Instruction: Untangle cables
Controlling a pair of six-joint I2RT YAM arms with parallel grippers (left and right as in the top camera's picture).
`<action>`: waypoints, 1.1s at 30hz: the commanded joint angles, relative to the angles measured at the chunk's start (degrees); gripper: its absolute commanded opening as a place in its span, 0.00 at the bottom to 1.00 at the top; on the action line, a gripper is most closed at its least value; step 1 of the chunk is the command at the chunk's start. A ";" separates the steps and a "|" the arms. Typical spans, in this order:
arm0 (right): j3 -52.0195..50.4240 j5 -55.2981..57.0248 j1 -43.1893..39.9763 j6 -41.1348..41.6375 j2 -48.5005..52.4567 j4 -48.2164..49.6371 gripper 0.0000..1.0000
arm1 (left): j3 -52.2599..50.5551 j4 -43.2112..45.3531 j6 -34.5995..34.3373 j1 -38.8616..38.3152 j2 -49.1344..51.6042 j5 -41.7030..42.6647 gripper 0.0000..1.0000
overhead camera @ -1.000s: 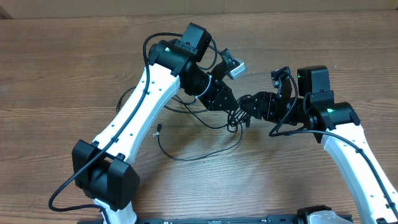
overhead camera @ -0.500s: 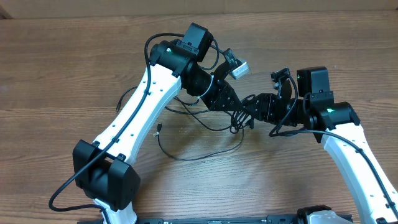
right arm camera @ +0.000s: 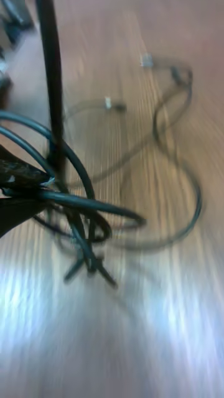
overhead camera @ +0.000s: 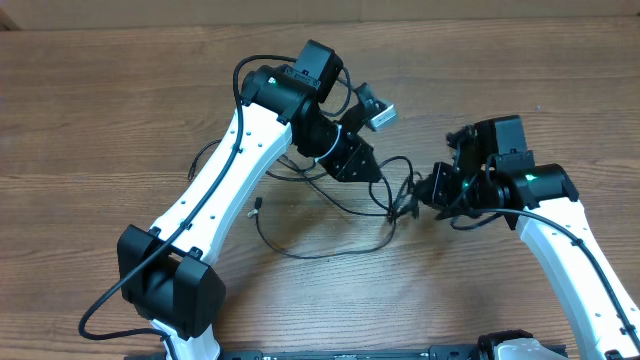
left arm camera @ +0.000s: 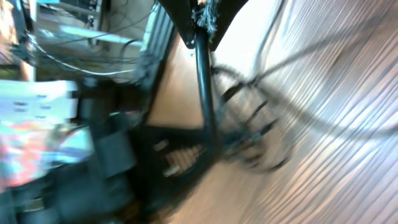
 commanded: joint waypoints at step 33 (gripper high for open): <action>1.09 15.02 0.00 4.46 0.17 -2.08 0.04 | -10.69 2.75 -21.24 8.04 -0.04 -22.32 0.43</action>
